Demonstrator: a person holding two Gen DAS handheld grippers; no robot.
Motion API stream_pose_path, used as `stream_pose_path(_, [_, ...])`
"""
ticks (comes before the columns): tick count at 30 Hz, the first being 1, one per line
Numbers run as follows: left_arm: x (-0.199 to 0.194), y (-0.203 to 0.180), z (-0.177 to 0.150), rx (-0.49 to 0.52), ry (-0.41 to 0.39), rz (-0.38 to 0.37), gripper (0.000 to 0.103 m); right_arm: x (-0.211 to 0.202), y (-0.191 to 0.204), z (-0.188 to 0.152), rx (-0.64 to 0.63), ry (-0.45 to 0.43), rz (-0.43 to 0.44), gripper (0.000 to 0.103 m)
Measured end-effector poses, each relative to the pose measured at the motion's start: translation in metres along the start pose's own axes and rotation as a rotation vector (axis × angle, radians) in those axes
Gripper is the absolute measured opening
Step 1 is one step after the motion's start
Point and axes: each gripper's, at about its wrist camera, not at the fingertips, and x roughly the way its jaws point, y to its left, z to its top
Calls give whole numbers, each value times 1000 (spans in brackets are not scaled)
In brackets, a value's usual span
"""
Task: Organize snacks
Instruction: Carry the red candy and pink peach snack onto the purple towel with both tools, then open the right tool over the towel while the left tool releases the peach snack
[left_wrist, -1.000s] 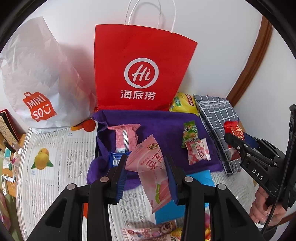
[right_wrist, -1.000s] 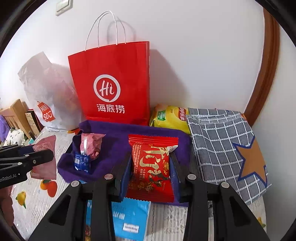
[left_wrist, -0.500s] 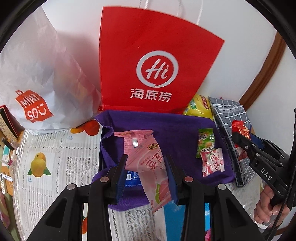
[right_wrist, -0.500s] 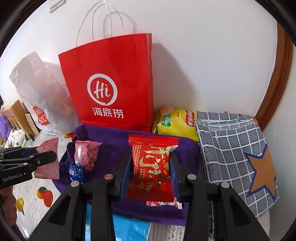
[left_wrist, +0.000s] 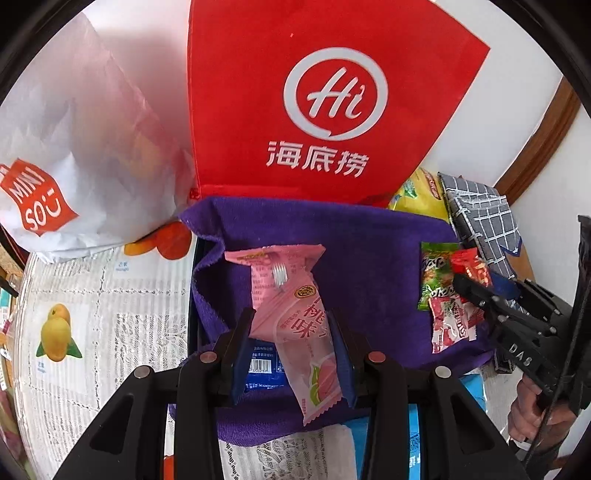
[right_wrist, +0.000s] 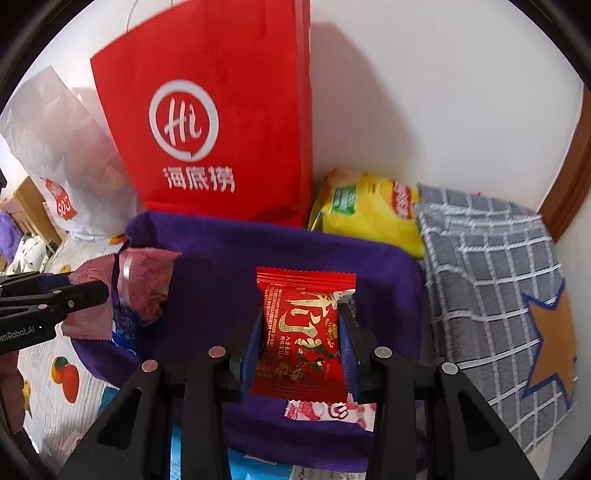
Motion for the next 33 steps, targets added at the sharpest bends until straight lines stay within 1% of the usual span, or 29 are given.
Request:
stream_pose_path(8, [3, 4, 0, -8, 6, 6, 37, 21, 4, -7, -8, 64, -22, 39])
stream_pose_path(15, [11, 1, -2, 4, 25, 22, 37, 29, 4, -8, -19, 89, -23, 39])
stream_pose_path(22, [18, -3, -6, 11, 35, 15, 37, 30, 8, -6, -26, 106, -30, 39])
stream_pose_path(23, [18, -4, -6, 13, 37, 9, 37, 28, 9, -5, -29, 102, -29, 41])
stream_pose_path(26, [22, -7, -7, 21, 44, -1, 37, 20, 11, -3, -39, 74, -30, 54])
stream_pose_path(29, [23, -7, -8, 24, 52, -9, 37, 10, 11, 0, -33, 45, -27, 56])
stream_pose_path(33, [26, -9, -9, 28, 64, 4, 38, -1, 8, 4, -12, 23, -15, 64])
